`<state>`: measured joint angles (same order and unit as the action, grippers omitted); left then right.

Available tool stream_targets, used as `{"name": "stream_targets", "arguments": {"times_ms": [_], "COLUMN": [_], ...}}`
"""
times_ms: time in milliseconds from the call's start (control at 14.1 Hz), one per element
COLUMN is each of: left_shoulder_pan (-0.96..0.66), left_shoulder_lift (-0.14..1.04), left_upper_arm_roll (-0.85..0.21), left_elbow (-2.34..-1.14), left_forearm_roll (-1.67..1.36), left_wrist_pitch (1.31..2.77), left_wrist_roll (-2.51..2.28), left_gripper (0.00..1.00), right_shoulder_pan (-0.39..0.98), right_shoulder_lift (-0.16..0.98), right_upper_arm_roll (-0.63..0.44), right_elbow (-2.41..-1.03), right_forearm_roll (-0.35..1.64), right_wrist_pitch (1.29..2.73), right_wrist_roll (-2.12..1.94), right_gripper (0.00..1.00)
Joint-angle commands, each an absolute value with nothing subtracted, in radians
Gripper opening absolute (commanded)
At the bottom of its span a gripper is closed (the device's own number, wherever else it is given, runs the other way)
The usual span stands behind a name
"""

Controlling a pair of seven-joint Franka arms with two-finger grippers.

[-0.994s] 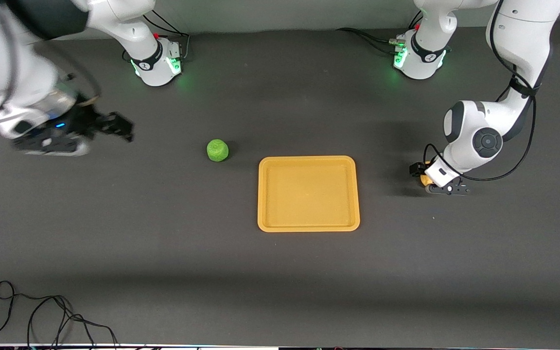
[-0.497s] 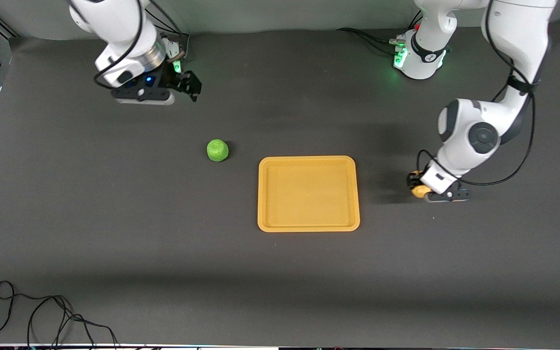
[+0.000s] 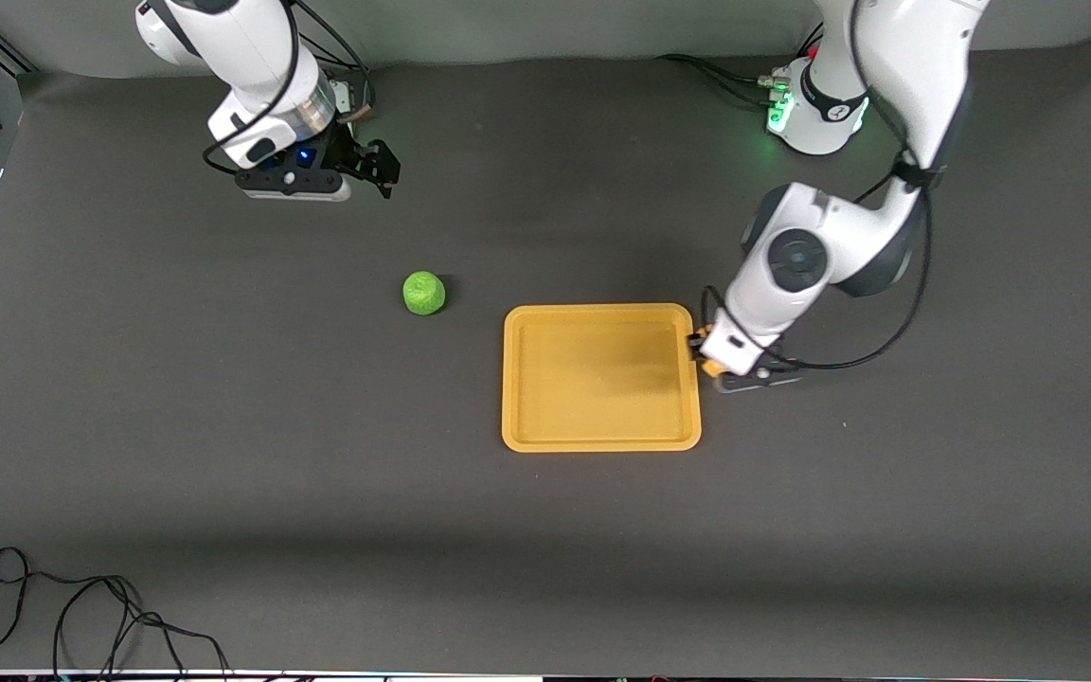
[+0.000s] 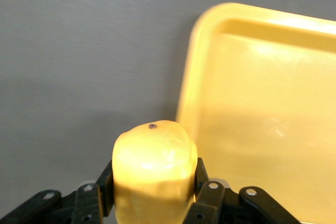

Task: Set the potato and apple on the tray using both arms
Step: 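Carry the potato onto the tray while the right gripper nears the apple, then release the potato on the tray while the right gripper grasps the apple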

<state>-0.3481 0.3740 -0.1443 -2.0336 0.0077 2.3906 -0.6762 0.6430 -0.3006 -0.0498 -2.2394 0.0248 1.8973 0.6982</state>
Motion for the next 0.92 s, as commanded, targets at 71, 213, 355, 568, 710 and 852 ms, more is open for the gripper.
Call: {"name": "stream_targets", "arguments": {"times_ms": [71, 213, 355, 568, 710, 852], "left_shoulder_pan": [-0.414, -0.419, -0.419, -0.419, -0.42, -0.432], "left_shoulder_lift": [0.529, 0.558, 0.566, 0.568, 0.568, 0.551], "left_upper_arm_roll": [-0.13, -0.129, -0.13, -0.129, -0.129, -0.126], "left_elbow": [-1.846, -1.812, -1.809, -1.81, -1.81, -1.819], "left_forearm_roll": [0.009, 0.011, 0.015, 0.023, 0.023, 0.025], "left_wrist_pitch": [2.315, 2.303, 2.304, 2.303, 2.299, 2.272], "left_wrist_roll": [-0.716, -0.721, -0.729, -0.729, -0.729, -0.73], "left_gripper": [0.38, 0.38, 0.43, 0.75, 0.8, 1.0], "right_shoulder_pan": [0.65, 0.652, 0.652, 0.653, 0.653, 0.653], "right_shoulder_lift": [-0.272, -0.236, -0.157, -0.034, 0.021, 0.069], "right_upper_arm_roll": [-0.055, -0.055, -0.055, -0.055, -0.055, -0.055], "right_elbow": [-2.377, -2.434, -2.441, -2.444, -2.465, -2.476], "right_forearm_roll": [0.008, 0.008, 0.008, 0.008, 0.008, 0.008], "right_wrist_pitch": [2.084, 2.182, 2.253, 2.374, 2.46, 2.519], "right_wrist_roll": [0.719, 0.719, 0.719, 0.719, 0.719, 0.724], "right_gripper": [1.0, 1.0, 1.0, 1.0, 1.0, 1.0]}}
